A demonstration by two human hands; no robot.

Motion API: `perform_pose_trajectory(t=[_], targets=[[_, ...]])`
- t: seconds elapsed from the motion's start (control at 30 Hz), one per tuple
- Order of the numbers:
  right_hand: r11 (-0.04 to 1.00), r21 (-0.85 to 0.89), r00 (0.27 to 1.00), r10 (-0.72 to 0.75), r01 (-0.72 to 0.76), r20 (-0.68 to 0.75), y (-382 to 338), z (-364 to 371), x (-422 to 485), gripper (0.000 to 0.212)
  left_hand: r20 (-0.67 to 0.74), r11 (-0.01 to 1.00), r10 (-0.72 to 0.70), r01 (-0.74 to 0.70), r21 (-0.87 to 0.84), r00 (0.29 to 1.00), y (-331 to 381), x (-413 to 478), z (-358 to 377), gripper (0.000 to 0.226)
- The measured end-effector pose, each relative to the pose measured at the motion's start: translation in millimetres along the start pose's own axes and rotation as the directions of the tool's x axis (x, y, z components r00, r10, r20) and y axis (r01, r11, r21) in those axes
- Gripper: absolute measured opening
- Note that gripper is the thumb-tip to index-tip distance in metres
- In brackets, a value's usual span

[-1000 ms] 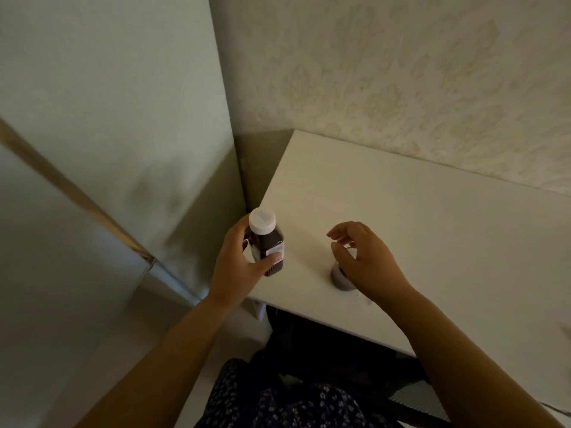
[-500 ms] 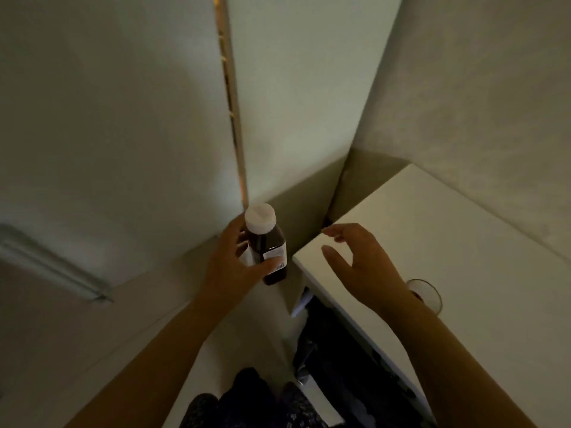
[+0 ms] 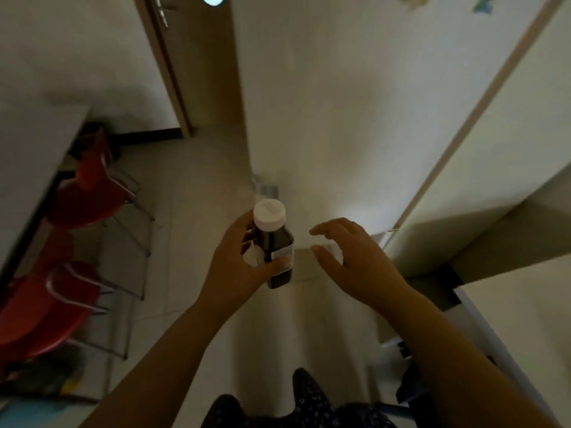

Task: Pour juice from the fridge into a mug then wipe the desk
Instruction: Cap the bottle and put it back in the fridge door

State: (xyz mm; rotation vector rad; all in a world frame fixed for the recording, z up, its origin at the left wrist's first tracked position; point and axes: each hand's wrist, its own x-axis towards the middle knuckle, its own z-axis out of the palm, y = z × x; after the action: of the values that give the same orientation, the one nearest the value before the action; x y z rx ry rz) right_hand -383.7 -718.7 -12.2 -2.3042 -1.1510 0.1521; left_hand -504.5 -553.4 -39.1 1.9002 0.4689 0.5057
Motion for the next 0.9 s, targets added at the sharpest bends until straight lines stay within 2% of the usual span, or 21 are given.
perform_pose_trajectory(t=[0.17, 0.37, 0.73, 0.9], targets=[[0.996, 0.032, 0.995, -0.089, 0.088, 0.041, -78.4, 55.2, 47.4, 0.029, -0.125, 1.000, -0.015, 0.018, 0.022, 0.992, -32.2, -0.8, -98.8, 0.083], [0.982, 0.020, 0.973, -0.189, 0.188, 0.135, -130.9, 95.7, 103.3, 0.029, -0.237, 0.998, -0.061, 0.062, -0.003, 0.970, -64.8, 12.2, -175.3, 0.079], [0.970, 0.053, 0.961, -0.241, 0.235, 0.137, -173.3, 164.0, 269.2, 0.029, -0.290, 0.997, -0.036, 0.052, 0.050, 0.956, -118.1, 126.3, -279.7, 0.076], [0.980, 0.056, 0.972, -0.199, 0.193, 0.123, -178.0, 173.0, 341.9, 0.028, -0.290, 0.996, -0.010, 0.036, 0.083, 0.957, -128.2, 192.6, -314.4, 0.075]])
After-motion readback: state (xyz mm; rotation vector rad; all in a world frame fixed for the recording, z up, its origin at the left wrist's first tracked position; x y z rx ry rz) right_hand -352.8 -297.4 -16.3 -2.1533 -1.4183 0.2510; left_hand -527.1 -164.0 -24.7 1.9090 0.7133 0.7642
